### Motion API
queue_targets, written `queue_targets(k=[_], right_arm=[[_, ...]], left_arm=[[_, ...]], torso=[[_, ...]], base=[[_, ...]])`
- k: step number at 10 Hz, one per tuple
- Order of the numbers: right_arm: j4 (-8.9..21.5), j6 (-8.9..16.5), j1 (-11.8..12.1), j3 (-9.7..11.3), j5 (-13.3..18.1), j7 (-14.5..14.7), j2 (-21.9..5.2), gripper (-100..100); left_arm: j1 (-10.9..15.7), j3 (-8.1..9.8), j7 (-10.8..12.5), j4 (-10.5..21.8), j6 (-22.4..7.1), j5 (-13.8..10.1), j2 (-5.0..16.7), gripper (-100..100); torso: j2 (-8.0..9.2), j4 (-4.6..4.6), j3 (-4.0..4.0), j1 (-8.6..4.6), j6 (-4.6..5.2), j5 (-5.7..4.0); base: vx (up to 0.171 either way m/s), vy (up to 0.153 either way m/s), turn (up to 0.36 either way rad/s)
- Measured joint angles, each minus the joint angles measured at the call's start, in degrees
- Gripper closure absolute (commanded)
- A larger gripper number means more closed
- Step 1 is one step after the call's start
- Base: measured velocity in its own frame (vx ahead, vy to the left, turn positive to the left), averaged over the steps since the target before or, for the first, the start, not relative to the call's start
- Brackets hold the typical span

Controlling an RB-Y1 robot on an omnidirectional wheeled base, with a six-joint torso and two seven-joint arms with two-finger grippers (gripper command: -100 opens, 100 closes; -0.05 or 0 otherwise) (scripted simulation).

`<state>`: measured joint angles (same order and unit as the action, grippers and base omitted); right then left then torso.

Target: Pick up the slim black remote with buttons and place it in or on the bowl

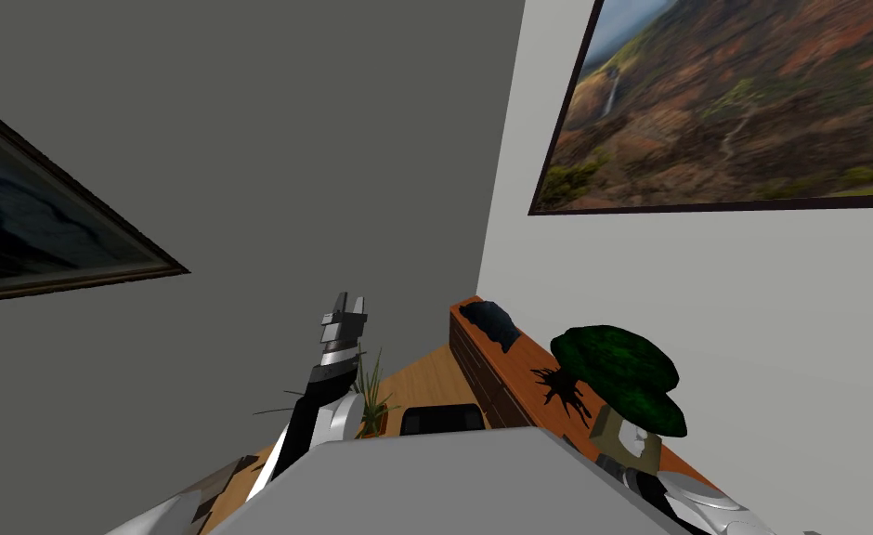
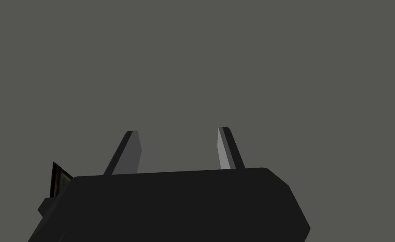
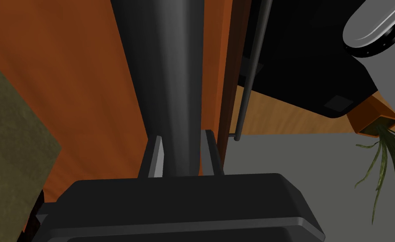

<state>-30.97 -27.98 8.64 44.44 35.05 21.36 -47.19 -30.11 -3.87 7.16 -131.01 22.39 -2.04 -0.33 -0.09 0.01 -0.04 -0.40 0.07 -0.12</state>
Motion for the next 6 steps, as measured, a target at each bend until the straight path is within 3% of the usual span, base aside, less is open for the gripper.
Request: queue_targets(k=[2, 4, 5, 6], right_arm=[[1.0, -1.6, -0.5, -0.1, -0.1, 0.2, -1.4, 100], [-2.6, -1.2, 0.8, 0.4, -0.1, -0.9, -3.9, 100], [-2.9, -1.1, 0.9, 0.4, -0.1, -1.2, -4.1, 0], [-2.9, -1.1, 0.9, 0.4, -0.1, -1.1, -4.1, 100]], left_arm=[[0.0, 0.0, 0.0, 0.0, 0.0, 0.0, 0.0, 0], [0.0, 0.0, 0.0, 0.0, 0.0, 0.0, 0.0, 0], [0.0, 0.0, 0.0, 0.0, 0.0, 0.0, 0.0, 0], [0.0, 0.0, 0.0, 0.0, 0.0, 0.0, 0.0, 0]], torso=[[-0.03, -0.02, -0.02, 0.27, 0.04, 0.08], [0.04, 0.02, 0.03, 0.24, 0.05, 0.11], [0.04, 0.02, 0.03, 0.16, 0.03, 0.06], [0.03, 0.02, 0.02, 0.09, 0.03, 0.05]], base=[[0.012, 0.055, -0.047], [-0.006, 0.036, -0.029], [0.0, 0.0, 0.0], [-0.063, 0.019, -0.001]])
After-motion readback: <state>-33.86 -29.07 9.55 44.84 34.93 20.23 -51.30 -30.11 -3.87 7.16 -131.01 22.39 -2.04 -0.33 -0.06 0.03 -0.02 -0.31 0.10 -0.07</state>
